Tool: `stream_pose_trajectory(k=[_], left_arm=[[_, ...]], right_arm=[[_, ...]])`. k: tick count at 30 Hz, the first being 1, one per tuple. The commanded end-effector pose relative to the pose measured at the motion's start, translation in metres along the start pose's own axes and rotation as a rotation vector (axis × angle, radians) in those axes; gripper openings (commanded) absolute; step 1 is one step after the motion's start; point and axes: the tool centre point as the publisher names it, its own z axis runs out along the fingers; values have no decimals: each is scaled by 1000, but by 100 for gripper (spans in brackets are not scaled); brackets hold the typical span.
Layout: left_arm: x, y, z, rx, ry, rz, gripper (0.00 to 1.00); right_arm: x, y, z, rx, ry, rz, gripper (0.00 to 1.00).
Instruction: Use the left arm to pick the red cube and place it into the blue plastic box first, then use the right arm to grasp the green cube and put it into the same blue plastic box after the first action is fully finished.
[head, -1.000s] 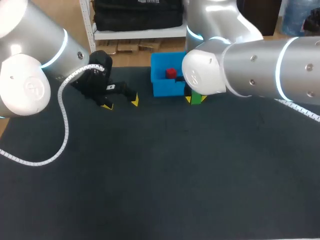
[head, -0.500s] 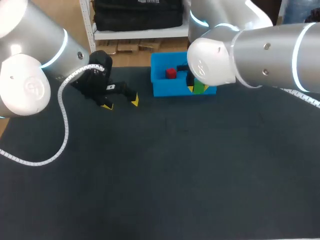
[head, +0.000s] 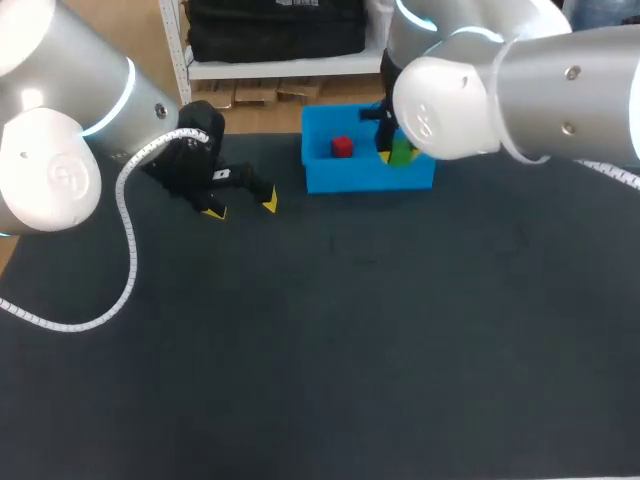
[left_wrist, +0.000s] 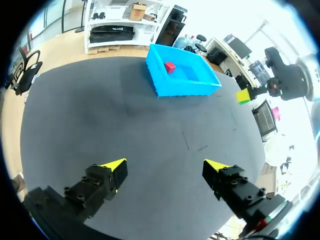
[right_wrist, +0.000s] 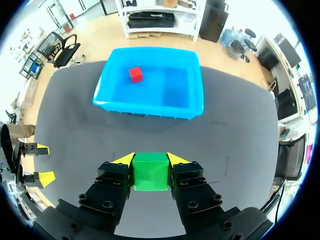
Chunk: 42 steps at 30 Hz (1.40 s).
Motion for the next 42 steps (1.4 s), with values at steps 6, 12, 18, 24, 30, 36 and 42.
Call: stream_pose_trajectory(k=[6,12,18,24,30,36,42], left_arm=[[-1,1,1,3,0,1,100],[-1,1,1,3,0,1,100],[-1,1,1,3,0,1,100],[-1,1,1,3,0,1,100],[-1,1,1,3,0,1,100],[-1,1,1,3,0,1,100],[-1,1,1,3,0,1,100]], right_arm=[[1,-4,-23,-29,-57,-20,0],[-6,-4,-28,-47,-75,-36,0],[-16,-7,-30,-51,-84,-46,0],[-32,-7,-33,-52,-98,-65,0],[-46,-7,-33,-43,-107,-69,0],[-58,-9,-28,-33,-106,-69,0],[-70,-7,-25,-27,-103,-67,0]])
